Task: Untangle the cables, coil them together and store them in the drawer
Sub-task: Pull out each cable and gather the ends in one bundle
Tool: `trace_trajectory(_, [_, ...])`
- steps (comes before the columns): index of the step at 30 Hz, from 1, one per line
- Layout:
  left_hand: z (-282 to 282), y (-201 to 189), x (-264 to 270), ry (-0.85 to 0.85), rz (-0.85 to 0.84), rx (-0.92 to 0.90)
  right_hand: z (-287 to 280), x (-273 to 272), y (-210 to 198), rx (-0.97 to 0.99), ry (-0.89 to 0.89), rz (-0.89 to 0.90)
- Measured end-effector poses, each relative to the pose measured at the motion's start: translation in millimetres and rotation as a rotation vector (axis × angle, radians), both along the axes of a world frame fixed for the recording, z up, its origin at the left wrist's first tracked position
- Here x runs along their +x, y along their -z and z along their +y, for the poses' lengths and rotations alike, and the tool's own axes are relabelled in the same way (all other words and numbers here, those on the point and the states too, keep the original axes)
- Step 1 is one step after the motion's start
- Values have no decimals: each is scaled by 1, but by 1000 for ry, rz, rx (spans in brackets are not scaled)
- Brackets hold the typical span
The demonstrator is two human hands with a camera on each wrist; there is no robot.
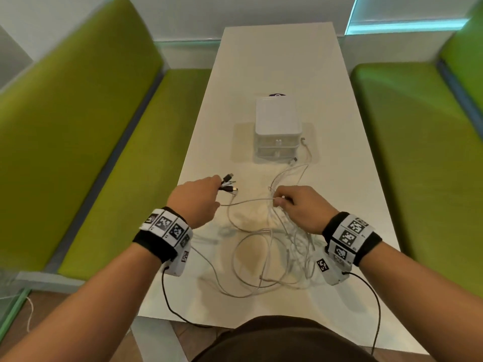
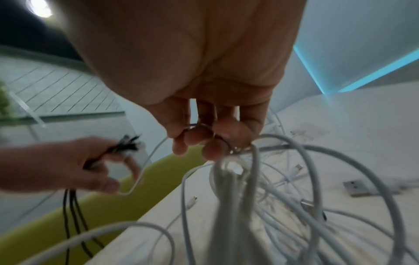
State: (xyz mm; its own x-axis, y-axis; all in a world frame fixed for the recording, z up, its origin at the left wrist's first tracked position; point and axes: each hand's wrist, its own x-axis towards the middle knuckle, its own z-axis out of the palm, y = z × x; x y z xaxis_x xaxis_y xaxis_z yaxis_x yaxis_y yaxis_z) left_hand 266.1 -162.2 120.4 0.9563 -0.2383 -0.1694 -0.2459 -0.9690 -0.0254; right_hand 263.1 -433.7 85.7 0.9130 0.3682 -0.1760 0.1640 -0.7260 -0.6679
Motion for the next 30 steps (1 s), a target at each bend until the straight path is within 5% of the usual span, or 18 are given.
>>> trace_trajectory(4, [-42, 2, -16, 157, 80, -197, 22, -7, 2, -141, -50, -56])
trace_trajectory(8, [-58, 12, -20, 210, 100, -141, 25, -10, -7, -139, 12, -97])
trace_trajectory(13, [-32, -5, -17, 239, -10, -173, 4, -10, -8, -476, -5, -116])
trace_trajectory(17, [-11, -12, -12, 62, 138, -439, 4, -7, -9, -330, 11, -55])
trace_trajectory(22, [18, -16, -6, -139, 135, -454, -23, 6, -15, -242, 175, -66])
trace_trajectory(27, [-1, -13, -2, -84, -24, -147, -9, 1, -12, 227, 79, -13])
trace_trajectory(30, [-20, -15, -9, 69, -143, -249, 0, -3, -12, 176, -15, -11])
